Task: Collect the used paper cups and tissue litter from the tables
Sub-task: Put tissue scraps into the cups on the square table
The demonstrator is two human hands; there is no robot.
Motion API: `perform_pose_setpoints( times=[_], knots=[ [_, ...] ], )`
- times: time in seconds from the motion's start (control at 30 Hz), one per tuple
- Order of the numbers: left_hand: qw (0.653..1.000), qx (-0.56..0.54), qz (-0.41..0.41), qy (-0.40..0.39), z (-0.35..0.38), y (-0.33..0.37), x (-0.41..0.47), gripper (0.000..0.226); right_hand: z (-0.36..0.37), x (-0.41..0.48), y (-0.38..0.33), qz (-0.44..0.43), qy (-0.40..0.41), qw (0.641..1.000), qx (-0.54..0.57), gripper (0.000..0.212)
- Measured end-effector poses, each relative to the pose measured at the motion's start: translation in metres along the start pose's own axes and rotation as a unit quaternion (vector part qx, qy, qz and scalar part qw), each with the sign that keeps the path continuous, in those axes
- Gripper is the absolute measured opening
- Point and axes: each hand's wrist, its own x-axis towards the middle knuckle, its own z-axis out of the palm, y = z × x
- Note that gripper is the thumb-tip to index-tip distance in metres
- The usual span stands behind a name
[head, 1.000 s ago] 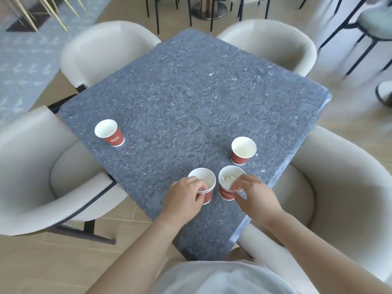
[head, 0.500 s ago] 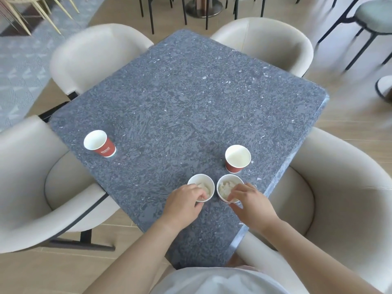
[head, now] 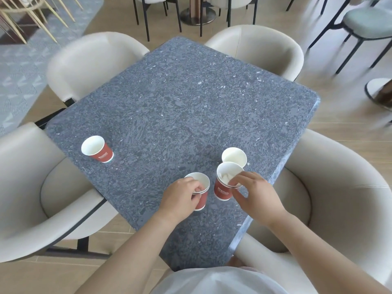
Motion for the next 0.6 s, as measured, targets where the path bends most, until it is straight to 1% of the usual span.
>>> perform_pose_setpoints(
  times=[0.17, 0.27, 0.33, 0.43, 0.6],
  knots=[
    [1.0, -0.002, 0.0, 0.0, -0.003, -0.002, -0.003, 0.017, -0.025, 0.01, -0.01, -0.033, 0.092, 0.995, 0.019, 0.011],
    [1.0, -0.002, 0.011, 0.003, -0.006, -0.002, -0.005, 0.016, -0.034, 0.018, -0.009, -0.027, 0.154, 0.987, 0.022, 0.013],
    [1.0, 0.001, 0.02, 0.007, -0.009, -0.001, -0.005, 0.016, -0.036, 0.023, -0.005, -0.028, 0.178, 0.983, 0.016, 0.012],
    [1.0, -0.005, 0.016, 0.017, -0.015, 0.001, -0.003, 0.015, -0.034, 0.03, 0.005, -0.034, 0.17, 0.985, -0.008, 0.013],
    [1.0, -0.011, 0.011, 0.013, -0.019, 0.006, -0.004, 0.015, -0.013, 0.035, 0.025, -0.012, 0.084, 0.995, -0.053, 0.007]
  ],
)
